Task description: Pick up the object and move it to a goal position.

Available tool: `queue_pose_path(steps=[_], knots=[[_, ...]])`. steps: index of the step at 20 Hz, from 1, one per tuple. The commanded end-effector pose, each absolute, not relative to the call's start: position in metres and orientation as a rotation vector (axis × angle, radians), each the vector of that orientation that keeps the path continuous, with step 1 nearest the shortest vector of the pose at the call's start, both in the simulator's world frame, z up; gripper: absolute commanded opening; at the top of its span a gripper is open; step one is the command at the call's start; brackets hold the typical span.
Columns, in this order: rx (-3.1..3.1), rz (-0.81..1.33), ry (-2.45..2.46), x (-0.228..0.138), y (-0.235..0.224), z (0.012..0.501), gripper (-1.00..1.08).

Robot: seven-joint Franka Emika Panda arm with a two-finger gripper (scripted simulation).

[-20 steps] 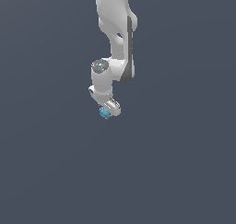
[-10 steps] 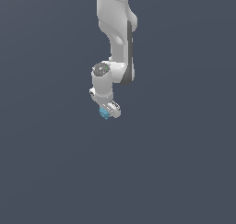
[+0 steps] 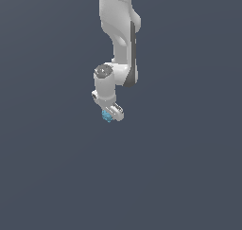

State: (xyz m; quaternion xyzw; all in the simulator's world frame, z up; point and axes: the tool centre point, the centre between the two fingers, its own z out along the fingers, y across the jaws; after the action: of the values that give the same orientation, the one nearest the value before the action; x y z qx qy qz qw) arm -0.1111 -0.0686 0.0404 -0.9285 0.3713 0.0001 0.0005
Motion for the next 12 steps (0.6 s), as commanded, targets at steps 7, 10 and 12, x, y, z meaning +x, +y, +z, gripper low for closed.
queue_pose_path(steps=[7,10,12], knots=[[-2.916,-0.001,1.167,-0.095,-0.084,0.041,-1.0],[-2.916,-0.001,1.167,-0.083,-0.094,0.042,-1.0],[-2.916,-0.001,1.167,-0.074,-0.102,0.042,-1.0]])
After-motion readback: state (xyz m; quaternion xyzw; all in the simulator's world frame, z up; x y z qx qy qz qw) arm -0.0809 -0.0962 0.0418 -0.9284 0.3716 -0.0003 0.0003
